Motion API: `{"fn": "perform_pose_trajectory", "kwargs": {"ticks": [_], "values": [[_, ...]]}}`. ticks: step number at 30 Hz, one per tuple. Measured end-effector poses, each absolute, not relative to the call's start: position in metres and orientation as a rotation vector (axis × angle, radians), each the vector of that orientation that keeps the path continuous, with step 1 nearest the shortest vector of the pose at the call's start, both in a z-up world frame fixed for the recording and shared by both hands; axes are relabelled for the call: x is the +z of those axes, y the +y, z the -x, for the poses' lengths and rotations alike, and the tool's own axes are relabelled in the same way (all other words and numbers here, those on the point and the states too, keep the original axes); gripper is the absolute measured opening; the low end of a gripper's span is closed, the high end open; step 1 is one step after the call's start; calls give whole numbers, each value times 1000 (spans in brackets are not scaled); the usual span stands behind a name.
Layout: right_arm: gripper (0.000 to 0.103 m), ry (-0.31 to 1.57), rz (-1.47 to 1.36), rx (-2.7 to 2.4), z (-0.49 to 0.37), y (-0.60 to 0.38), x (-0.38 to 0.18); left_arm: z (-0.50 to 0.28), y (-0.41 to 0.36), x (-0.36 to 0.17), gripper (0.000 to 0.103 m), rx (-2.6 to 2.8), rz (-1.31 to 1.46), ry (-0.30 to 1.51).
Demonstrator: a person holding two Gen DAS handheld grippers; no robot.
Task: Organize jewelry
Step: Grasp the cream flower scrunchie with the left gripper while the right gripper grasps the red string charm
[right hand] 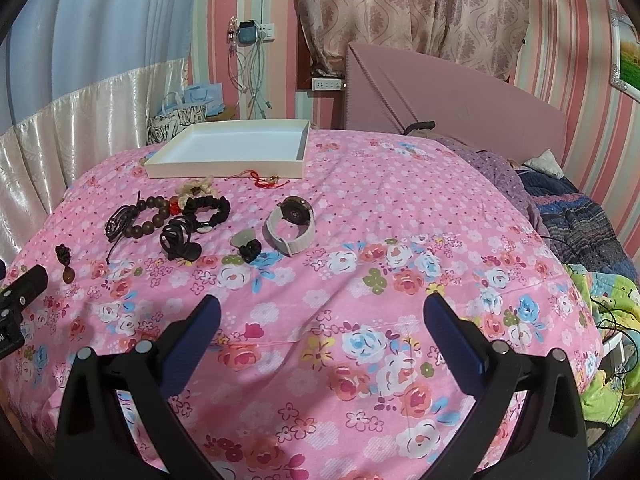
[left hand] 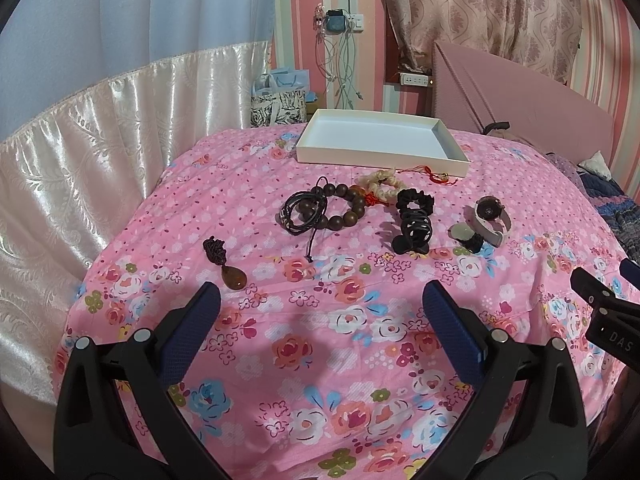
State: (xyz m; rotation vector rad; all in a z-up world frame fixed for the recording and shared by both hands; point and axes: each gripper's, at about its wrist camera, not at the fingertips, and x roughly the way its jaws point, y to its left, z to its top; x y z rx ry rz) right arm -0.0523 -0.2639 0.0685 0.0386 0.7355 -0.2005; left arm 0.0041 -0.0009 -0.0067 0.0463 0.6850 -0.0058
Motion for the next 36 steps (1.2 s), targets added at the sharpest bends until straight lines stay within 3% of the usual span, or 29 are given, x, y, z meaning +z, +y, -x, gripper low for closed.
{"fn": "perform_pose_trajectory", "kwargs": {"ticks": [16,36], "values": [[101,773,-31,-179,14,-264,64,-43,8,-14,100,-34,-14,756],[101,873,-16,-17,-137,-254,55,-173,39,-20,100,-41,-28,854]]}}
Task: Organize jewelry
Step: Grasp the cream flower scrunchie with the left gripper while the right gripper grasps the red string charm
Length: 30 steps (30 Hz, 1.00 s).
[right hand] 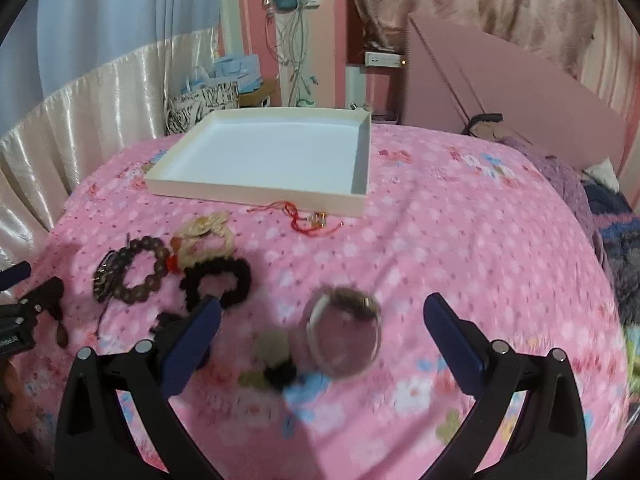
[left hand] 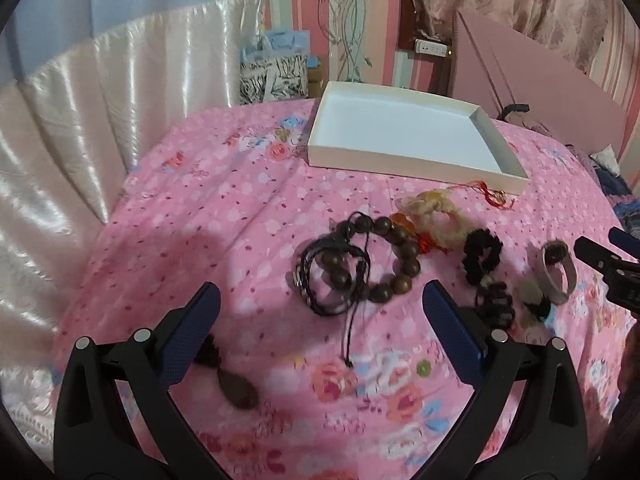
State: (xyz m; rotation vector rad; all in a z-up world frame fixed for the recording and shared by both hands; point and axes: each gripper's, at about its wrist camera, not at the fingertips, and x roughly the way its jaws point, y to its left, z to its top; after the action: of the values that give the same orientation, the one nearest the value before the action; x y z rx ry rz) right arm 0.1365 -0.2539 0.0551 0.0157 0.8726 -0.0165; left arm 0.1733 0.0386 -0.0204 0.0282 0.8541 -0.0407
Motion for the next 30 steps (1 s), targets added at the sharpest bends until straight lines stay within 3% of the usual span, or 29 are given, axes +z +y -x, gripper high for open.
{"fn": "perform_pose_trajectory", "kwargs": {"ticks": [9,13,20,24,30], "values": [[99,994,-20,-5,-197,-262,38,-221,45,-34,100,-108,-29,926],[86,1048,-38,-2,-218,-264,31,-244,43,-33,100,-135,-9,952],[85,1080,-41,-9,-242,-261,21,-272,17,-39,99,-192,-16,999],[71,1134,-79,6,-255,-264,13,-285,-4,-46,92,-224,-55,1029],[71,1188,-106,12,-270,-266,2,-307,-15,-55,86,-289,-10,1109]]}}
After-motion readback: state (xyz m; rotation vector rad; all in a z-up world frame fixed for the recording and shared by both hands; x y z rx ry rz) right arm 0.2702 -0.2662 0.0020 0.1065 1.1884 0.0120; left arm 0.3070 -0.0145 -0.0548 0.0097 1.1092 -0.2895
